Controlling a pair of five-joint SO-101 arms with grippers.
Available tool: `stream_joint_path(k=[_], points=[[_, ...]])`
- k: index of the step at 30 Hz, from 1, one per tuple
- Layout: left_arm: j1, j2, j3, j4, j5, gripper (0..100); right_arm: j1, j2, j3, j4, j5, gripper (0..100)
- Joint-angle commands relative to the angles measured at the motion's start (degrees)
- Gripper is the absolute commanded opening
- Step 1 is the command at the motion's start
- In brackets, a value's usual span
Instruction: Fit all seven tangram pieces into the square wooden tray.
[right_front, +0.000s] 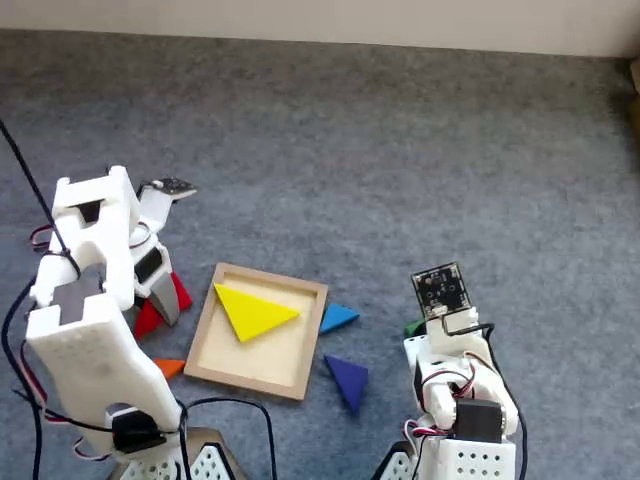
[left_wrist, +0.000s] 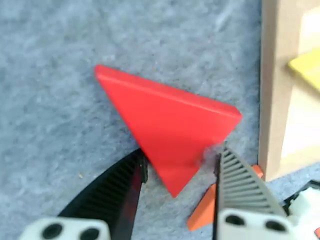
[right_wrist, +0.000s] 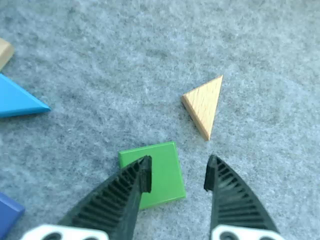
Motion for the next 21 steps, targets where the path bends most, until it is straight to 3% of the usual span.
stream_joint_path(k=[1,5,15,21], points=[[2.5,-0.6,0.4,-1.3,2.6,20,0.7,-0.8,5.3,0.4,0.7,18.0],[2.4,-0.6,0.4,-1.6,6.3,20,0.7,-0.8,5.3,0.4,0.7,18.0],[4.4,-1.3,0.5,-1.1,6.9,9,0.7,-0.7,5.3,0.4,0.7,18.0],[4.7,-10.5,1.0,-1.1,10.1,8,0.7,-0.7,5.3,0.4,0.7,18.0]])
